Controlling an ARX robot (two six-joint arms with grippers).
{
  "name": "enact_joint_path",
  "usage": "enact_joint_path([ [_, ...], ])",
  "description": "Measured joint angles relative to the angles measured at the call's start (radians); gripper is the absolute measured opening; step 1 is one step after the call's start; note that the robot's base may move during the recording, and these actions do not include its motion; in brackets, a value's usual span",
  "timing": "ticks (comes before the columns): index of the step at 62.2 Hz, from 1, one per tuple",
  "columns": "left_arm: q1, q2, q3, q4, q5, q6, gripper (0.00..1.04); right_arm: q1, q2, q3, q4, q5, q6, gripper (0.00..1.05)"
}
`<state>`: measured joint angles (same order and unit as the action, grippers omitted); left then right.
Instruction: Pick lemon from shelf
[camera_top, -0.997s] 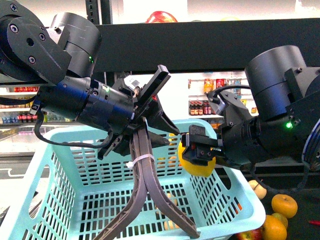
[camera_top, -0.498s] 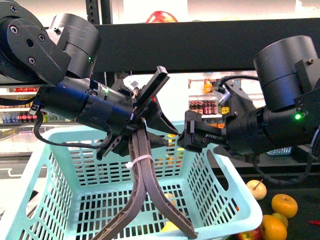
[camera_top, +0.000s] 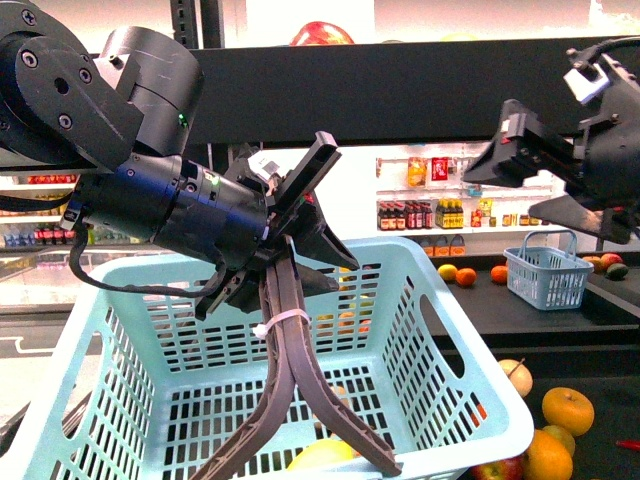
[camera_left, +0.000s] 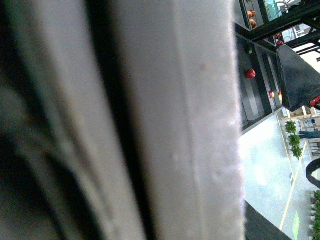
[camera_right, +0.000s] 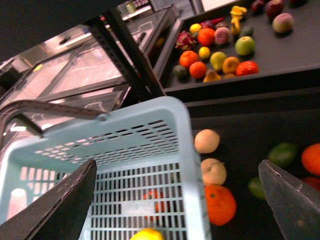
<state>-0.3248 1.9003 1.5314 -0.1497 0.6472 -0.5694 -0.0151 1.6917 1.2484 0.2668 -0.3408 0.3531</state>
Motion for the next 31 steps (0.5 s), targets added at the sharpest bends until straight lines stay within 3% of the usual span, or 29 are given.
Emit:
enact_joint_path([
  [15, 0.0, 0.0, 0.0, 0.0, 0.0, 0.0, 0.29, -0.105, 0.146, -0.039, 0.033, 0.085, -0.03, 0.97],
  [31, 0.0, 0.0, 0.0, 0.0, 0.0, 0.0, 0.29, -0.078, 0.474, -0.036, 0.044, 0.168, -0.088, 0.97],
])
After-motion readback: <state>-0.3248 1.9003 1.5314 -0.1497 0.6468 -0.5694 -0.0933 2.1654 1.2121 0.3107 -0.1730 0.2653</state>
